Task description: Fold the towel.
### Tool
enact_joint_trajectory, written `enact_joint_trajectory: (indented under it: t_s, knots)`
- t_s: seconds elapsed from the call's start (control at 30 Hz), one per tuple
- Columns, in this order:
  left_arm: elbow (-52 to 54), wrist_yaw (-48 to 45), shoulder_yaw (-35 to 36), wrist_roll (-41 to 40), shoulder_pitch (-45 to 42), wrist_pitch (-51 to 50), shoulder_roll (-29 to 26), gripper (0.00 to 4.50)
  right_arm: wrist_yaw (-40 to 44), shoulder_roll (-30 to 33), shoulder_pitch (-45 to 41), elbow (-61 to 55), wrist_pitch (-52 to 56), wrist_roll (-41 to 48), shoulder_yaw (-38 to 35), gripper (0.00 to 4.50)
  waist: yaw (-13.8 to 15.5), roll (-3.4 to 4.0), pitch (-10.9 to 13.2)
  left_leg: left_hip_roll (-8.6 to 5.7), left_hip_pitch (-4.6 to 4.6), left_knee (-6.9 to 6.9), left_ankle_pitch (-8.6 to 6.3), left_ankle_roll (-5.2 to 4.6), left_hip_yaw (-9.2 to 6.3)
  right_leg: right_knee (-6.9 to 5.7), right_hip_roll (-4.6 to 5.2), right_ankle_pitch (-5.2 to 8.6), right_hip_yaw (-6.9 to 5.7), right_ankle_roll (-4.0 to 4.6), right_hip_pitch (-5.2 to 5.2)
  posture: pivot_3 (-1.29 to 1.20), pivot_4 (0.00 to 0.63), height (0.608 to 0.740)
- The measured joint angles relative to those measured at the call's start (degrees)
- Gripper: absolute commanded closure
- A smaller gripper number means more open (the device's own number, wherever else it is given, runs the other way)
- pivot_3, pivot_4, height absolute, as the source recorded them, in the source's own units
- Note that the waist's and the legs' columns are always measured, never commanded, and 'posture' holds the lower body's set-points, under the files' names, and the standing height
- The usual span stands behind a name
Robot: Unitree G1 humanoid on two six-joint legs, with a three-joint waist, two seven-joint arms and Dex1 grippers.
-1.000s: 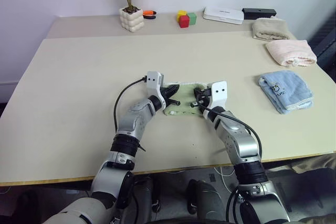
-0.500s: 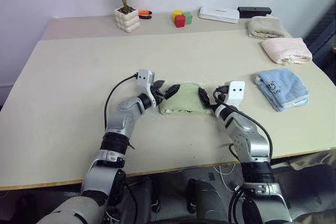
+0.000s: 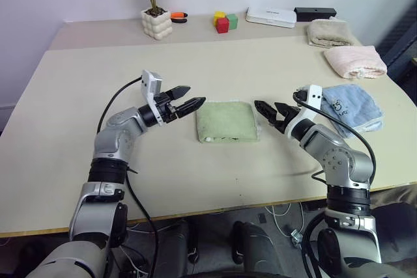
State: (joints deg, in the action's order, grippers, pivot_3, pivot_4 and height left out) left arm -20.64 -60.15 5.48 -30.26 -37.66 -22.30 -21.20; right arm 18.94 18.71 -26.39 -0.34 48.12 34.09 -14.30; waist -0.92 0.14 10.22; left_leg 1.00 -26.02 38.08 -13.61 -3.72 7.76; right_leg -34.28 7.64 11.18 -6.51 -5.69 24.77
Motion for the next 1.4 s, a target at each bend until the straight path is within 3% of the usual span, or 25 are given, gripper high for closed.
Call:
enact_joint_trajectory:
  t_s: [0.13,0.3,0.5,0.63,0.93,1.17,1.4]
  knots:
    - [2.6,-3.9,1.4,-2.1,0.9,-0.6,-2.5,0.04,0.8,0.7,0.0,0.0,2.9,0.1,1.8,0.00,0.2,0.00,0.0,-0.01,-0.02,0.00,0.16,0.28,0.00,0.00,0.00,0.00,0.00,0.00,0.01,0.00,0.150,0.740]
    - [2.7,-1.6,2.2,-2.3,2.0,-2.0,-2.9,0.04,1.2,0.5,-1.0,0.0,2.7,0.0,2.5,0.00,0.2,0.00,0.0,-0.02,-0.02,0.00,0.18,0.26,0.00,0.00,0.00,-0.01,0.01,-0.01,0.00,0.00,0.150,0.740]
    - [5.3,6.7,3.7,-6.1,6.5,-19.9,-5.8,0.04,2.8,0.7,-1.9,-0.8,-0.4,0.1,1.8,0.00,-0.1,0.01,0.0,-0.01,-0.03,0.00,0.20,0.24,0.00,-0.08,-0.04,0.01,0.01,-0.09,0.03,0.00,0.150,0.740]
    - [6.0,10.6,4.5,-7.4,8.7,-28.0,-5.8,0.04,11.6,4.2,-1.5,-5.6,-7.6,2.1,0.1,0.00,0.6,0.00,0.0,-0.03,-0.03,0.02,0.19,0.25,-0.03,-0.04,-0.02,0.02,-0.01,-0.09,-0.03,0.00,0.150,0.740]
    - [5.0,18.6,8.0,-14.1,3.9,-46.0,-1.0,0.04,33.2,14.5,6.8,-12.8,-21.3,1.7,1.6,0.00,1.1,-0.04,0.0,-0.03,0.07,0.04,0.19,0.28,-0.05,-0.02,-0.03,0.03,-0.01,-0.12,-0.12,0.00,0.150,0.740]
    - [4.0,17.9,2.3,-11.8,1.4,-46.3,-0.7,0.04,40.1,20.3,11.2,-13.8,-30.0,-2.3,1.7,0.00,1.8,-0.04,0.0,-0.05,0.44,0.04,-0.11,0.12,-0.05,0.07,0.06,0.14,-0.01,0.11,-0.25,0.00,0.150,0.740]
    - [-3.2,18.5,1.8,-9.1,-4.0,-45.0,5.6,0.04,39.7,20.7,11.9,-13.7,-30.6,-2.4,1.6,0.00,2.8,-0.03,0.0,-0.07,0.56,0.04,-0.18,0.03,-0.07,0.15,0.16,0.12,0.02,0.15,-0.30,0.00,0.150,0.740]
